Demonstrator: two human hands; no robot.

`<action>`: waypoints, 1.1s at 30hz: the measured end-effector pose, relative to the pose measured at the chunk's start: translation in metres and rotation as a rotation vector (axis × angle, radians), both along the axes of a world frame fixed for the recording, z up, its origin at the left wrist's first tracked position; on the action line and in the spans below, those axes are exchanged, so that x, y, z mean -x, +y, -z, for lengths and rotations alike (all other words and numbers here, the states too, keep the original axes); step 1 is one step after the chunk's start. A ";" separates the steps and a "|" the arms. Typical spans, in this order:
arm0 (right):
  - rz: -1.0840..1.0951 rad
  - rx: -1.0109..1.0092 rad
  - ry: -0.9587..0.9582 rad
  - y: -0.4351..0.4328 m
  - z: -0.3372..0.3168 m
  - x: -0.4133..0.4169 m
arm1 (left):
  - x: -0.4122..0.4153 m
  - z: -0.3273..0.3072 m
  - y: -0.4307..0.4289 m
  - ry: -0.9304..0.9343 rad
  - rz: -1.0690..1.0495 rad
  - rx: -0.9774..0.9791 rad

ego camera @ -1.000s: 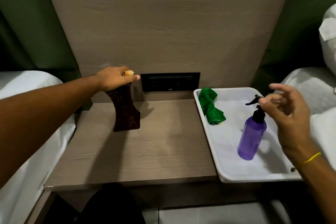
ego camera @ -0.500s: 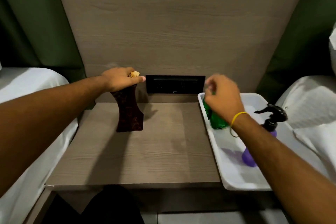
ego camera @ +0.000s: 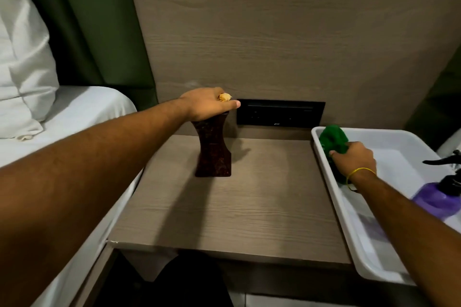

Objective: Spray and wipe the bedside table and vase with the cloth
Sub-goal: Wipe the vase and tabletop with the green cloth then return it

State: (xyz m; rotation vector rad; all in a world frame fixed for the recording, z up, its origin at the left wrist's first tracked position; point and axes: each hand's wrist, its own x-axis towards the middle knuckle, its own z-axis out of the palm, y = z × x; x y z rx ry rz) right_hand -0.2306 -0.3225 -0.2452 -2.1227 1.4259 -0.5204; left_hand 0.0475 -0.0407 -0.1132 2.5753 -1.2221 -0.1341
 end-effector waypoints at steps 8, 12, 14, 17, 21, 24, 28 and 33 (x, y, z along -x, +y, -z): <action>0.411 -0.218 -0.716 0.041 -0.038 -0.002 | -0.004 0.000 0.000 -0.014 0.009 -0.002; 0.343 -0.125 -0.923 0.099 -0.062 -0.013 | -0.004 0.000 -0.001 -0.002 0.011 -0.007; 0.261 -0.002 -0.941 0.140 -0.067 -0.021 | -0.002 -0.002 -0.001 0.001 0.015 -0.019; 0.077 0.199 -0.970 0.199 -0.054 -0.042 | -0.002 -0.002 -0.001 0.004 0.013 -0.035; -0.180 0.358 -0.893 0.254 -0.022 -0.077 | -0.002 -0.003 -0.002 -0.012 0.011 -0.047; -0.360 0.533 -0.783 0.264 0.000 -0.103 | -0.002 -0.004 -0.002 -0.037 0.035 -0.059; -0.602 0.855 -0.516 0.249 0.027 -0.125 | -0.004 -0.001 0.000 -0.006 0.105 -0.033; -0.897 1.105 -0.404 0.216 0.035 -0.138 | -0.006 -0.002 -0.004 -0.032 0.018 -0.087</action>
